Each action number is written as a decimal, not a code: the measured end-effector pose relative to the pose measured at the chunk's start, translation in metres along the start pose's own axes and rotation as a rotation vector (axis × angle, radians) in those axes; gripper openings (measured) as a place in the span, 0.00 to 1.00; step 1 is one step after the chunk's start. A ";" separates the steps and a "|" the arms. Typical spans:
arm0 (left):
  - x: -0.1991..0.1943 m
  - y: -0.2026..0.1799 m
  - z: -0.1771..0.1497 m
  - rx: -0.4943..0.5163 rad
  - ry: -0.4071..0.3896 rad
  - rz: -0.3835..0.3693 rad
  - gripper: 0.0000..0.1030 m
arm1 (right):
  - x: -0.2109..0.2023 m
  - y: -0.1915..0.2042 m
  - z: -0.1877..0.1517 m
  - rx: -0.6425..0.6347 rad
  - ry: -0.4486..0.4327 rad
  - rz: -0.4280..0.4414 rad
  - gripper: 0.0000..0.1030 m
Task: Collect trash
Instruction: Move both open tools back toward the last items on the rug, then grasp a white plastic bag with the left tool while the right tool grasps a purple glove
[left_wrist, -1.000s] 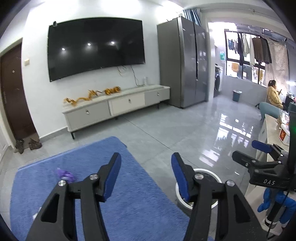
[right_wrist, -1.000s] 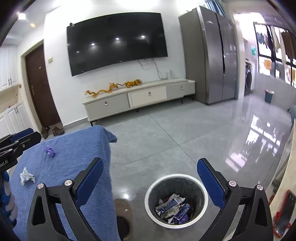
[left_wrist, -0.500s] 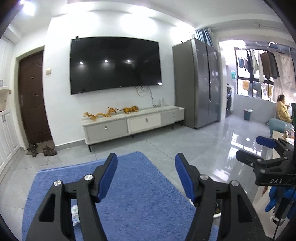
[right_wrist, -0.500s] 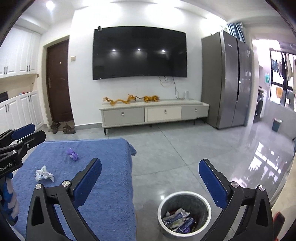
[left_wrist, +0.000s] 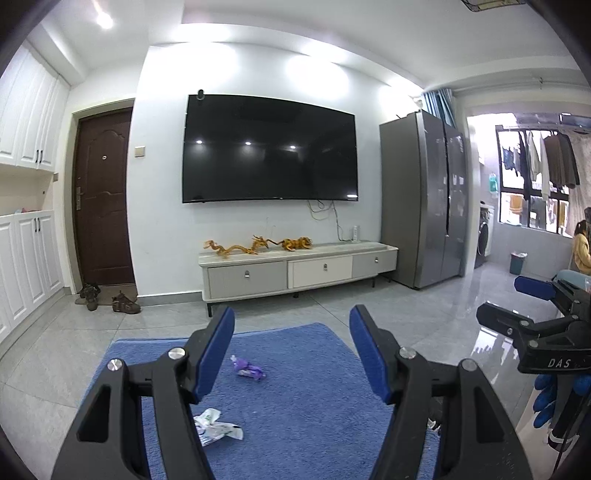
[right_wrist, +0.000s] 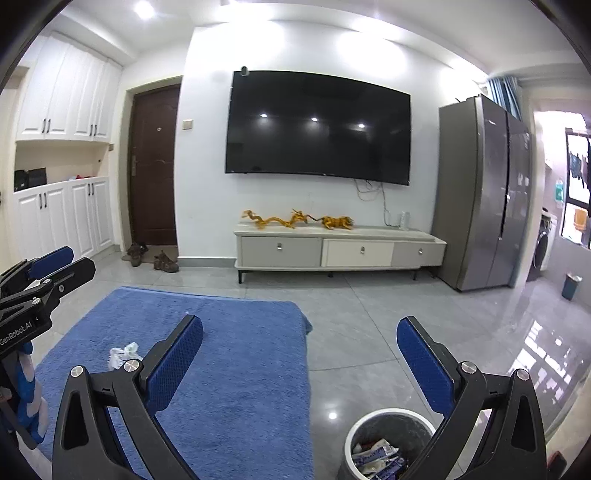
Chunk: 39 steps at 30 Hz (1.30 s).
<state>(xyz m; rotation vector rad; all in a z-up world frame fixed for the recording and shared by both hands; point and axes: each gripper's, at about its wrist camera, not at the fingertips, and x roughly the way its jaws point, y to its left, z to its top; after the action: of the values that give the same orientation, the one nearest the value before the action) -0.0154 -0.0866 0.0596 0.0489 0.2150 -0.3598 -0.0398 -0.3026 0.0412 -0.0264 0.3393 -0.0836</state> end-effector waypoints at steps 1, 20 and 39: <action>-0.001 0.003 0.000 -0.003 -0.003 0.004 0.61 | 0.000 0.002 0.001 -0.006 -0.002 0.004 1.00; 0.018 0.064 -0.013 0.001 0.042 0.104 0.81 | 0.045 0.028 -0.002 -0.048 0.096 0.085 1.00; 0.123 0.128 -0.136 0.188 0.526 -0.091 0.81 | 0.239 0.089 -0.032 -0.037 0.400 0.432 0.88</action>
<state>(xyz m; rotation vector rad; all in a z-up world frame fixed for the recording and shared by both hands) 0.1155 0.0025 -0.0989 0.3221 0.7044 -0.4527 0.1803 -0.2353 -0.0720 0.0283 0.7390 0.3507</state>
